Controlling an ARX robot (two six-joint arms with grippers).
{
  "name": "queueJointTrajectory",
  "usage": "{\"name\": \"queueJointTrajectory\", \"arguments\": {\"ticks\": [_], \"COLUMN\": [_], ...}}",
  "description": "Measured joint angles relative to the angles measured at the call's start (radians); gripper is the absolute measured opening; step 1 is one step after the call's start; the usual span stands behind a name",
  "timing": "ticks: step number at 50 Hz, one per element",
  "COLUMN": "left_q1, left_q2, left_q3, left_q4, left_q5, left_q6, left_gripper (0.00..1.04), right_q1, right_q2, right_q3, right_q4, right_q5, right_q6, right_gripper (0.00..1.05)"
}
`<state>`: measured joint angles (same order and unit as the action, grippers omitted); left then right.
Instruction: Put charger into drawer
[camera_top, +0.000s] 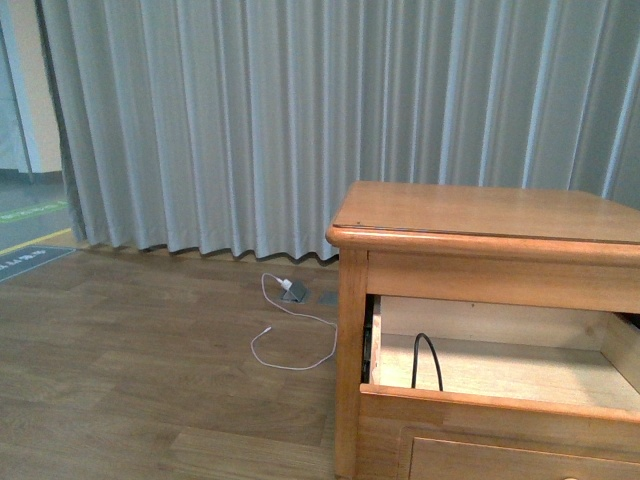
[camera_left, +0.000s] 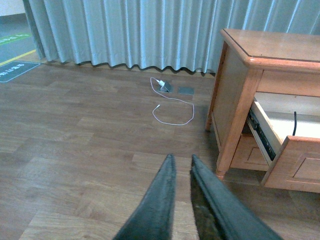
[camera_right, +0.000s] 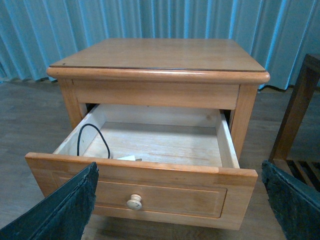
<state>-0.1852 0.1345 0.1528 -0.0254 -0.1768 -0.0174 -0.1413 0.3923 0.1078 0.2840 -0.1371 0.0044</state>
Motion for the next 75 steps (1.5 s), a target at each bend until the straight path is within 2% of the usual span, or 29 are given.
{"name": "queueJointTrajectory", "arguments": {"ticks": [1,5,9,49,51,52,54,55,59,63,67,70,75], "left_q1": [0.013,0.125,0.176,0.182,0.182,0.182,0.182,0.182,0.182,0.182,0.182,0.182,0.182], "left_q2": [-0.006,-0.032,-0.044,-0.131,-0.131,-0.131,-0.131,-0.131,-0.131,-0.132,-0.132,-0.132,-0.132], "left_q3": [-0.008,-0.032,-0.046,-0.140,-0.140,-0.140,-0.140,-0.140,-0.140,-0.140,-0.140,-0.140,-0.140], "left_q4": [0.000,0.000,0.002,0.020,0.019,0.019,0.019,0.019,0.020,0.019,0.020,0.019,0.019], "left_q5": [0.011,0.154,0.162,0.174,0.174,0.174,0.174,0.173,0.175,0.174,0.174,0.174,0.174], "left_q6": [0.002,0.008,0.009,0.010,0.010,0.010,0.010,0.010,0.010,0.010,0.010,0.010,0.010], "left_gripper": [0.05,0.04,0.04,0.04,0.04,0.08,0.17,0.21,0.33,0.48,0.62,0.79,0.96], "right_q1": [0.000,0.000,0.000,0.000,0.023,0.058,0.086,0.090,0.090,0.068,0.055,0.061,0.104], "right_q2": [0.000,0.000,0.000,0.000,-0.001,-0.001,0.012,0.022,0.087,0.206,0.347,0.504,0.662], "right_q3": [0.000,0.000,0.000,0.000,0.014,0.037,0.056,0.062,0.088,0.128,0.168,0.225,0.297], "right_q4": [0.000,0.000,0.000,0.000,-0.059,-0.149,-0.235,-0.262,-0.326,-0.354,-0.327,-0.293,-0.247], "right_q5": [0.000,0.000,0.000,0.000,0.084,0.195,0.278,0.288,0.265,0.197,0.134,0.091,0.086], "right_q6": [0.000,0.000,0.000,0.000,-0.027,-0.072,-0.109,-0.117,-0.130,-0.113,-0.097,-0.072,-0.048], "right_gripper": [0.97,0.97,0.97,0.97,0.97,0.97,0.97,0.97,0.97,0.97,0.97,0.97,0.97]}}
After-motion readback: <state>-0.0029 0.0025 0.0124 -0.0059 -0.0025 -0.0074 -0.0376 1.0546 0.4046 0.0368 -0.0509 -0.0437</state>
